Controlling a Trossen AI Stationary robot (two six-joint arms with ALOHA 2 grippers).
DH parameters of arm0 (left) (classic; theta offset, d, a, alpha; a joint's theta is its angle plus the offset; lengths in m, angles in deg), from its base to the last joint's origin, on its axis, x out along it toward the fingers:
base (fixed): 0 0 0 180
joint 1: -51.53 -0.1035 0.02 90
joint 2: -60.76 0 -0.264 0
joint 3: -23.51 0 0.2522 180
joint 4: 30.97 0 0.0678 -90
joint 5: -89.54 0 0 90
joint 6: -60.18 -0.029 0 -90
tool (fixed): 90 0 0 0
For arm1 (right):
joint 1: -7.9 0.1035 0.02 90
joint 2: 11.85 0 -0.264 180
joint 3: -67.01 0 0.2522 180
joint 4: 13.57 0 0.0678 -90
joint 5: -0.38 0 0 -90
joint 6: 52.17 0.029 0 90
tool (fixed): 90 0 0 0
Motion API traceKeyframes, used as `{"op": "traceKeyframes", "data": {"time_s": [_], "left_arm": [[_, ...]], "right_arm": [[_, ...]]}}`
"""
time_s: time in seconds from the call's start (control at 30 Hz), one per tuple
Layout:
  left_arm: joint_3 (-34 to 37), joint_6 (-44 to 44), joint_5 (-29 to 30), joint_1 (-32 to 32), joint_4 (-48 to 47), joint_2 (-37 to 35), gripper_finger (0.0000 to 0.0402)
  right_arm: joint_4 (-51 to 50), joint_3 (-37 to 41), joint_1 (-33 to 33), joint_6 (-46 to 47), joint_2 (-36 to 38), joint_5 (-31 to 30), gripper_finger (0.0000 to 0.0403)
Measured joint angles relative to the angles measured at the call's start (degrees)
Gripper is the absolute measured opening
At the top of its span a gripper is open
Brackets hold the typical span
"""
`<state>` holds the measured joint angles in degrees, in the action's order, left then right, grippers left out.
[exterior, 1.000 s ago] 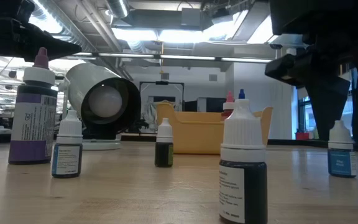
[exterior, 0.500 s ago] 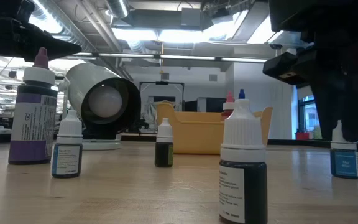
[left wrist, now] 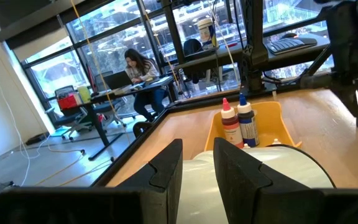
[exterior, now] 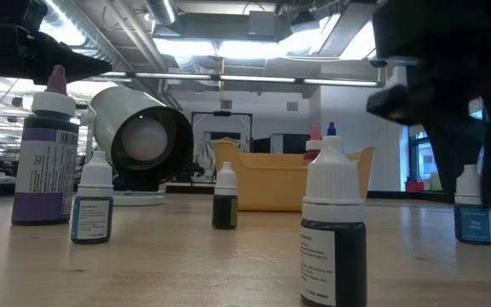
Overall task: Pick & Place food coloring
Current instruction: Put the right small blue food coloring bottle into the yellow bin
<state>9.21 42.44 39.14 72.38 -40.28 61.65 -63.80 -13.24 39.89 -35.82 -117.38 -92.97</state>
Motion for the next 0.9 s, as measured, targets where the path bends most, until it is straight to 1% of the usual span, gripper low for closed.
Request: {"op": "traceKeyframes", "data": {"time_s": [0.13, 0.3, 0.37, 0.47, 0.57, 0.63, 0.77, 0.9], "left_arm": [[0.0, 0.0, 0.0, 0.0, 0.0, 0.0, 0.0088], [0.0, 0.0, 0.0, 0.0, 0.0, 0.0, 0.0088], [0.0, 0.0, 0.0, 0.0, 0.0, 0.0, 0.0088], [0.0, 0.0, 0.0, 0.0, 0.0, 0.0, 0.0088], [0.0, 0.0, 0.0, 0.0, 0.0, 0.0, 0.0088], [0.0, 0.0, 0.0, 0.0, 0.0, 0.0, 0.0088], [0.0, 0.0, -0.1, 0.0, 0.0, 0.0, 0.0088], [0.0, 0.0, -0.1, 0.0, 0.0, 0.0, 0.0088]], "right_arm": [[4.5, 2.4, -0.2, -0.1, 0.0, 3.2, 0.0103], [5.4, 3.1, -0.3, -0.8, 0.3, 3.5, 0.0104], [5.1, 2.9, -0.3, -1.5, 0.3, 3.5, 0.0103], [4.1, 2.4, -0.4, -1.7, 0.6, 3.5, 0.0090], [1.9, 0.9, -0.7, -1.6, 2.2, 3.5, 0.0073], [-0.4, -0.6, -1.1, -1.4, 3.5, 3.4, 0.0073], [-4.3, -4.2, -3.1, -2.0, 5.5, 0.1, 0.0074], [-8.1, -8.1, -8.7, -2.7, 6.0, -4.5, 0.0082]]}}
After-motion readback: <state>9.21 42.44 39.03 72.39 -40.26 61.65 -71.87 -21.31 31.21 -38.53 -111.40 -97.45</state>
